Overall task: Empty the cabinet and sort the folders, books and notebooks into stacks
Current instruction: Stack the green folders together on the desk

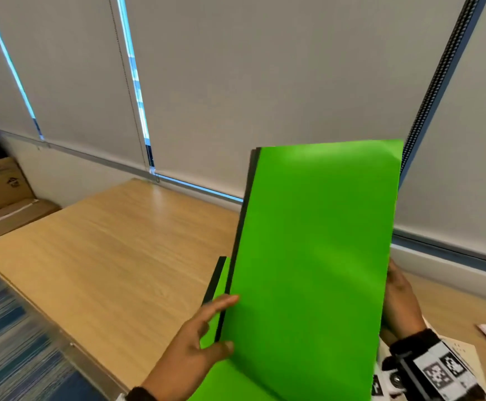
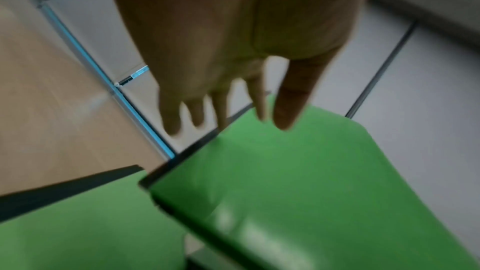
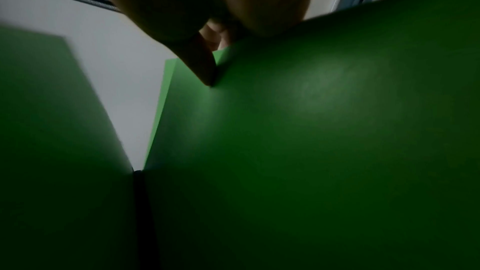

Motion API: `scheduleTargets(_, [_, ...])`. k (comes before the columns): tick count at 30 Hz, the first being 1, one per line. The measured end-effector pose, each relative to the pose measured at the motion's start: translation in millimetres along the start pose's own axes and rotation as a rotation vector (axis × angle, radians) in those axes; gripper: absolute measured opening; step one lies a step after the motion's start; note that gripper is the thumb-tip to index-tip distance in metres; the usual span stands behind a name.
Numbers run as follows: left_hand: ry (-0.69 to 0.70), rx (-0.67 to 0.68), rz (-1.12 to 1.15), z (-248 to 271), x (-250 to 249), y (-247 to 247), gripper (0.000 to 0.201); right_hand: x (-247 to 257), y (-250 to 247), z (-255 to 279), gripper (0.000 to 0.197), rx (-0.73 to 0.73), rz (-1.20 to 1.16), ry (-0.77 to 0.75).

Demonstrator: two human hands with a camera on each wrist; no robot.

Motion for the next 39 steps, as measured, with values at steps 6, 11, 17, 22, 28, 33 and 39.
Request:
scheduleTargets(6, [-0.305, -0.123, 0.289, -23, 51, -6, 0.027, -12, 20, 13, 0.037, 0.132, 0.037, 0.058])
scheduleTargets(11, [-0.281, -0.287, 0.479, -17, 57, -12, 0.021, -41, 34, 25, 0.038, 0.176, -0.150, 0.334])
scheduleTargets(17, [-0.349, -0.448, 0.496, -8, 74, -63, 0.021, -85, 62, 70, 0.039, 0.639, 0.115, 0.516])
scheduleTargets(22, [-0.522, -0.413, 0.295, -4, 110, -118, 0.030, -152, 100, 83, 0.056, 0.601, 0.224, 0.616])
scheduleTargets(28, [-0.714, -0.457, 0.076, 11, 150, -154, 0.060, -217, 148, 80, 0.047, 0.589, 0.453, 0.613])
scheduleTargets(33, [-0.570, -0.556, 0.018, -4, 138, -171, 0.055, -212, 168, 87, 0.048, 0.714, 0.544, 0.595])
scheduleTargets(39, [-0.498, -0.780, -0.140, -8, 132, -185, 0.041, -201, 121, 83, 0.040, 0.727, 0.619, 0.500])
Point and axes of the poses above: each hand's wrist, its own z-axis away from the middle knuckle, its own y-axis out of the palm, x = y × z, the point moved 7 cm from there along -z, towards the middle knuckle, and after that the axes turned 13 degrees about -y, right-handed, at the moved point
